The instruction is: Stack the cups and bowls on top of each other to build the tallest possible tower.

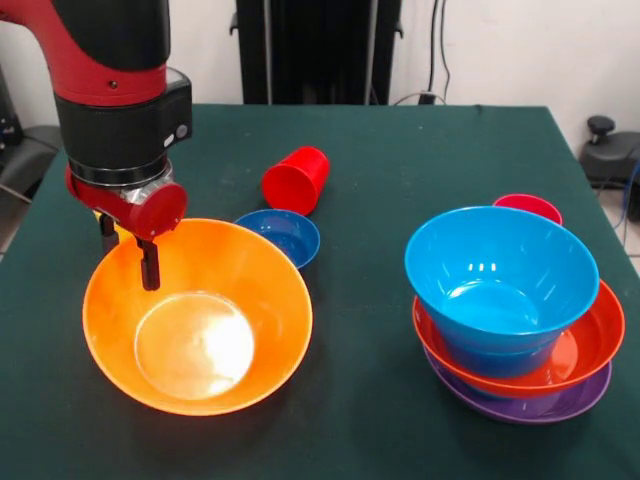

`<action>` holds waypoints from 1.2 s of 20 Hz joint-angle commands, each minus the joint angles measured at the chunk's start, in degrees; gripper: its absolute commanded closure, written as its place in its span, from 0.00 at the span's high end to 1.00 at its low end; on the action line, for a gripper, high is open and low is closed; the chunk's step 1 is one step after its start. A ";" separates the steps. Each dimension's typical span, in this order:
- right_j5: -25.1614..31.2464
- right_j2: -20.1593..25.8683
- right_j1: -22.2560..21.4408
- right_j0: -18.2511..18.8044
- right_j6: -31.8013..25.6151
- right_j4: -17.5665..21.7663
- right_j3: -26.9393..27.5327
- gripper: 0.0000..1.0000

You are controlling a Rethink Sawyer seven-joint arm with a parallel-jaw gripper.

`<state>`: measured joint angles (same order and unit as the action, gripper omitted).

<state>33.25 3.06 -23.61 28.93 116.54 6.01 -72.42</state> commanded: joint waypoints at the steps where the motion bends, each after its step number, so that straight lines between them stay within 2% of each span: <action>1: -2.91 5.01 -0.49 -0.41 -3.32 3.31 -3.11 1.00; 8: -0.04 3.63 -4.72 -1.53 -1.92 2.57 -6.11 1.00; 19: 15.51 1.79 -19.29 -1.73 -5.05 0.71 -13.23 1.00; 24: 16.28 1.94 -22.26 -1.66 -3.58 0.64 -16.37 1.00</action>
<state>42.51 3.01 -41.04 28.60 116.54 6.20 -81.39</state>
